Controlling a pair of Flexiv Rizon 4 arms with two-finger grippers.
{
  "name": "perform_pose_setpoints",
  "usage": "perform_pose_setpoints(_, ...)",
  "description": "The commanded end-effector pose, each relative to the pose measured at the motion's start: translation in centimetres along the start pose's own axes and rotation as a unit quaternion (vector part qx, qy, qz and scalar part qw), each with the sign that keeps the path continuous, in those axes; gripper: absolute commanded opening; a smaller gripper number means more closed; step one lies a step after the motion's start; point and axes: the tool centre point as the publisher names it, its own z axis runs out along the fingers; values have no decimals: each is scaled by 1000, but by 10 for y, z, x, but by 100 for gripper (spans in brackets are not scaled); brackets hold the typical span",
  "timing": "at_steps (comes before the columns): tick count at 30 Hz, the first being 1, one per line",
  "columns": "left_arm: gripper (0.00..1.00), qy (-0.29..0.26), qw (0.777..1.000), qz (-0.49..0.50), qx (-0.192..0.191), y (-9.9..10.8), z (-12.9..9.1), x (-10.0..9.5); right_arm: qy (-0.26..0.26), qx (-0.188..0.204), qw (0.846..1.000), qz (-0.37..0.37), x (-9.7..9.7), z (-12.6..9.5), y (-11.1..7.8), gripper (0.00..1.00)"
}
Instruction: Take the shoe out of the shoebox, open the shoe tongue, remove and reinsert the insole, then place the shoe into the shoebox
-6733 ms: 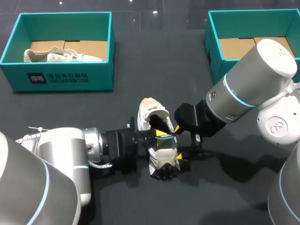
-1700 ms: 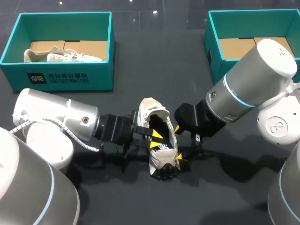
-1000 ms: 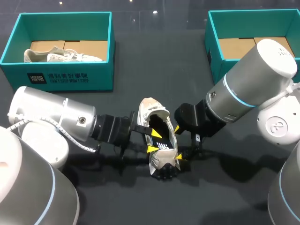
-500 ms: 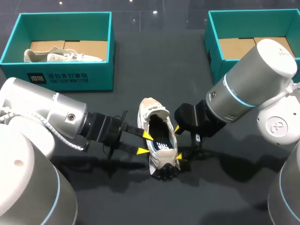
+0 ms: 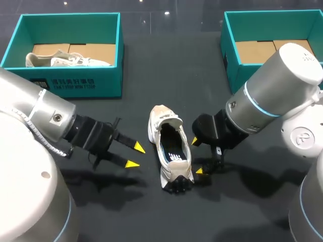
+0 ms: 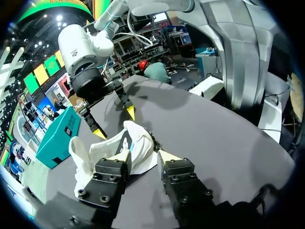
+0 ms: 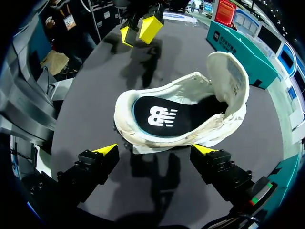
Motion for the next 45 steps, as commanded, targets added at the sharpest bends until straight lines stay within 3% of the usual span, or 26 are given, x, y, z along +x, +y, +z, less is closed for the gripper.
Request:
perform_pose_setpoints(1,35,12,1000,3,-5,-4,-40,8,-3,4,1000,6,10,-25,-20,100)
perform_pose_setpoints(10,37,58,998,17,-12,2,-66,13,-5,8,1000,30,19,-41,-42,100)
perform_pose_setpoints(29,45,167,981,86,-44,5,-106,8,-5,8,1000,30,19,-41,-42,100)
perform_pose_setpoints(33,35,191,975,100,-54,7,-107,4,-5,8,1000,30,19,-41,-42,100)
perform_pose_setpoints(37,2,225,965,118,-71,9,-108,2,-5,8,1000,30,19,-41,-42,100)
perform_pose_setpoints(45,0,276,943,162,-94,9,-107,-10,-5,8,1000,30,19,-41,-42,100)
